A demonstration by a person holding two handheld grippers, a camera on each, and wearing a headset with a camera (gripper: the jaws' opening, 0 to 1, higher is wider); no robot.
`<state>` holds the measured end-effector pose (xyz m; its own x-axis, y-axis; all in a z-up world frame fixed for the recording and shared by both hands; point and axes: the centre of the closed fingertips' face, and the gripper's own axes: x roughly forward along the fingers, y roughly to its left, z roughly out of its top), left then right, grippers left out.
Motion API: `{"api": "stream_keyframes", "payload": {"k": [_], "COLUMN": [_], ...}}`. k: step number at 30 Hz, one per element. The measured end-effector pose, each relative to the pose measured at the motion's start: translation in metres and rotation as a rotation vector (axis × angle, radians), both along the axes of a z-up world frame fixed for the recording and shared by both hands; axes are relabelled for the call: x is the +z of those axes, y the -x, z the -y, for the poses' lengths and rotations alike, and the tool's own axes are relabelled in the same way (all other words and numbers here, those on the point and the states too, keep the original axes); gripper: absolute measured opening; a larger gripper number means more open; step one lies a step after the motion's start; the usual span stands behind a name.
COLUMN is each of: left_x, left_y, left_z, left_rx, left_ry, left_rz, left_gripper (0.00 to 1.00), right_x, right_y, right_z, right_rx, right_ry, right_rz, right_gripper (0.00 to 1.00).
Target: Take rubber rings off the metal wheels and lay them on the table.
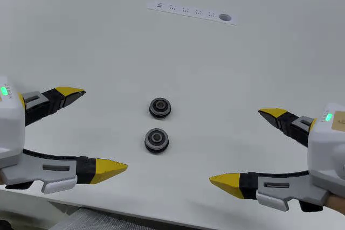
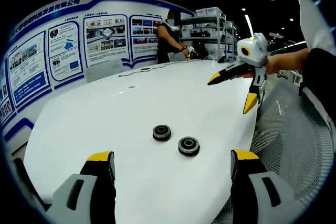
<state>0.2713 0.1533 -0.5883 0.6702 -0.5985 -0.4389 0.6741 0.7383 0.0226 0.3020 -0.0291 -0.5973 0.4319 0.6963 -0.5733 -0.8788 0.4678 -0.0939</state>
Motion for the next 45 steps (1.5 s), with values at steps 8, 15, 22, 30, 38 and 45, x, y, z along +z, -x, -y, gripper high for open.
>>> {"api": "stream_keyframes", "payload": {"k": [8,15,22,30,38,45], "left_x": [0.0,0.0,-0.001,-0.002,-0.007,-0.012], "left_y": [-0.001,-0.002,-0.003,-0.003,-0.005,-0.011], "left_z": [0.003,0.004,0.008,0.013,0.023,0.03], "left_rx": [-0.005,-0.009,-0.019,-0.032,-0.057,-0.079], "left_ry": [-0.01,-0.02,-0.03,-0.037,-0.054,-0.076], "left_rz": [0.0,-0.005,-0.008,-0.018,-0.033,-0.045], "left_gripper": [0.92,0.91,0.89,0.89,0.88,0.83], "right_x": [-0.001,-0.003,-0.006,-0.009,-0.01,-0.012], "right_y": [0.001,0.001,0.002,0.002,0.003,0.005], "right_z": [0.002,0.002,0.003,0.005,0.003,-0.002], "right_rx": [-0.007,-0.013,-0.017,-0.037,-0.071,-0.09], "right_ry": [-0.007,-0.017,-0.027,-0.055,-0.126,-0.194], "right_rz": [-0.011,-0.018,-0.025,-0.041,-0.085,-0.128], "right_gripper": [0.93,0.92,0.92,0.91,0.87,0.85]}}
